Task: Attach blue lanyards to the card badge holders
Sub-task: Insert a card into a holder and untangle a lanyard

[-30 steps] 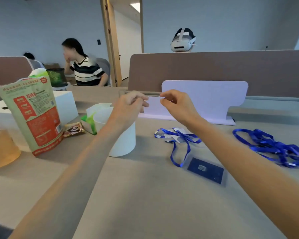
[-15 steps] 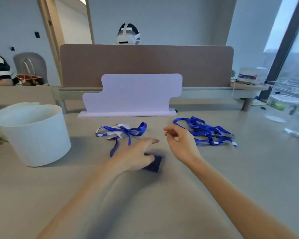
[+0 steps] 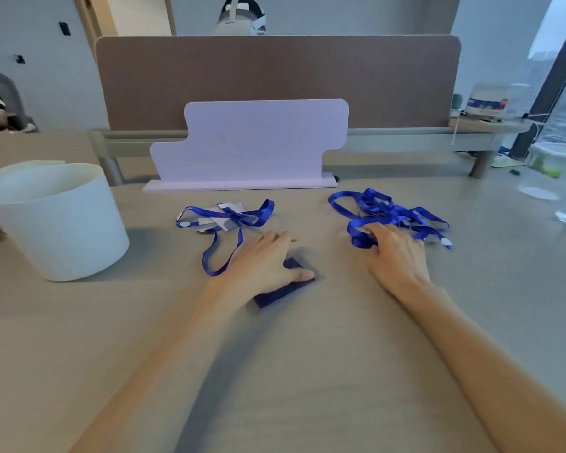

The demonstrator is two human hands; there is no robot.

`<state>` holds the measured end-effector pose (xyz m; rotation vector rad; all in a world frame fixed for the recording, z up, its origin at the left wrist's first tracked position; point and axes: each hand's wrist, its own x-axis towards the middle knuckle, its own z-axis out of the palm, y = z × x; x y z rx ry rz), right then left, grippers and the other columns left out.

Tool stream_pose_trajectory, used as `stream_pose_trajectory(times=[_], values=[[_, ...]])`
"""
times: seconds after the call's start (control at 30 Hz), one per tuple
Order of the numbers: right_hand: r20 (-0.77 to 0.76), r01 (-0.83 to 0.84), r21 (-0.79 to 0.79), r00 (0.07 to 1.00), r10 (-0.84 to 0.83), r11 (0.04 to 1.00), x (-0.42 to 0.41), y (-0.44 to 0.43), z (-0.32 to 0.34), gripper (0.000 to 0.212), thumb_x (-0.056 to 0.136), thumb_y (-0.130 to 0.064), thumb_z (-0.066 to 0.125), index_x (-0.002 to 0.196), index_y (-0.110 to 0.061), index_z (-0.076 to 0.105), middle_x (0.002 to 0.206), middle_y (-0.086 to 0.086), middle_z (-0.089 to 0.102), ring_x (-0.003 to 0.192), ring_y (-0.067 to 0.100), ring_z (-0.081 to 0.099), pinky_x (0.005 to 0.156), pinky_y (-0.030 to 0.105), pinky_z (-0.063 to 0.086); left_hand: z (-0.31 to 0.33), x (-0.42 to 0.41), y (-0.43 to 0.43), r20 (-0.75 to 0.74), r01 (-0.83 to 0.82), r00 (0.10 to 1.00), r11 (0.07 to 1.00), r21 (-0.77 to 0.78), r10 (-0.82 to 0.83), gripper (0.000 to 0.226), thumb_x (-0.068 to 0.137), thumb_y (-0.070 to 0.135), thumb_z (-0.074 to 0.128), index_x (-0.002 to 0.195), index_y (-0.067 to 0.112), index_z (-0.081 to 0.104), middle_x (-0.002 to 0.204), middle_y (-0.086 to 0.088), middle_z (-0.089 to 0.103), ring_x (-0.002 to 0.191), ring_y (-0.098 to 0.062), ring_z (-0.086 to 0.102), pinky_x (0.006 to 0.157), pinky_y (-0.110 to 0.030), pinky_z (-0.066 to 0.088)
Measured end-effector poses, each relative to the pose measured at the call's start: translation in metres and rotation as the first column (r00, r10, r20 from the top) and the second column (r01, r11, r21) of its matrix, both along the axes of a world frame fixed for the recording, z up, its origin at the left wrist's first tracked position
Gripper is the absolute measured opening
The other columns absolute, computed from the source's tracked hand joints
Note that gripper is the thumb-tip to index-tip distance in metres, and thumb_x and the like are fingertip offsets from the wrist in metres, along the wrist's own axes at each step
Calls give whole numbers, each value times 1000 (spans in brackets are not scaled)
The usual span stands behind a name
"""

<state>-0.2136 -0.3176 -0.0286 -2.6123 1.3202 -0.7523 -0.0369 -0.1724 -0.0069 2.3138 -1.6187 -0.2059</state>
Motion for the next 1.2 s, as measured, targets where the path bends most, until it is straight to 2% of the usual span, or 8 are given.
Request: stream_pose_trajectory(times=[0.13, 0.27, 0.37, 0.5, 0.67, 0.77, 0.9, 1.2], values=[[231, -224, 91, 952, 198, 970, 6, 5, 1, 37, 78, 8, 49, 103, -13, 66, 102, 1, 71, 100, 19, 64, 88, 39, 52, -8, -3, -3, 104, -130, 985, 988, -87, 139, 63, 84, 63, 56, 130, 22, 45, 137, 2, 44, 113, -25, 55, 80, -32, 41], [311, -377, 56, 887, 342, 925, 16, 12, 1, 42, 82, 6, 54, 114, -16, 68, 108, -3, 70, 98, 12, 65, 86, 27, 52, -6, -2, -3, 232, 46, 973, 972, -229, 9, 43, 93, 51, 49, 128, 27, 53, 129, 7, 49, 117, -15, 48, 84, -29, 41], [178, -263, 22, 950, 255, 965, 10, 8, 1, 43, 80, -4, 58, 120, -20, 65, 119, -2, 66, 111, 19, 59, 91, 33, 48, -8, 4, 6, 90, 137, 988, 980, -146, -125, 40, 94, 50, 48, 130, 34, 53, 125, 11, 52, 121, -13, 45, 98, -34, 40], [-64, -44, -7, 997, 43, 999, -4, 1, 4, 22, 80, -21, 55, 98, -24, 69, 96, -2, 64, 100, 27, 55, 80, 37, 39, -18, 17, 22, 257, -7, 966, 992, -123, 38, 37, 94, 52, 45, 124, 32, 54, 126, 8, 49, 120, -17, 43, 98, -34, 35], [46, -173, -32, 984, 175, 984, 0, 12, 6, 11, 85, -13, 61, 88, -18, 69, 88, -3, 70, 89, 23, 62, 77, 38, 47, -30, 28, 32, 266, -122, 945, 961, -247, 188, 34, 94, 49, 44, 114, 25, 58, 121, 6, 51, 115, -19, 45, 89, -34, 44], [218, -365, 71, 914, 342, 928, 11, 25, 9, 9, 87, -11, 64, 87, -18, 68, 85, -9, 69, 82, 10, 63, 76, 30, 52, -28, 21, 30, 202, 1, 977, 942, -336, 71, 30, 96, 40, 47, 121, 26, 59, 126, 11, 53, 116, -13, 43, 84, -18, 25], [481, -426, 248, 834, 272, 870, 18, 33, 18, 23, 93, -4, 54, 104, -20, 66, 94, -10, 69, 90, 2, 65, 80, 19, 51, -28, 19, 27, 130, 89, 990, 963, -253, -58, 39, 99, 34, 45, 138, 29, 47, 148, 10, 40, 134, -10, 35, 93, -17, 23], [176, -365, 279, 929, 326, 888, 5, 17, 15, 51, 78, 13, 44, 115, -16, 65, 115, -4, 64, 104, 6, 56, 84, 13, 38, -20, 10, 3, 219, 294, 941, 943, -156, -257, 35, 97, 28, 44, 130, 35, 55, 143, 10, 47, 130, -16, 39, 104, -35, 36]])
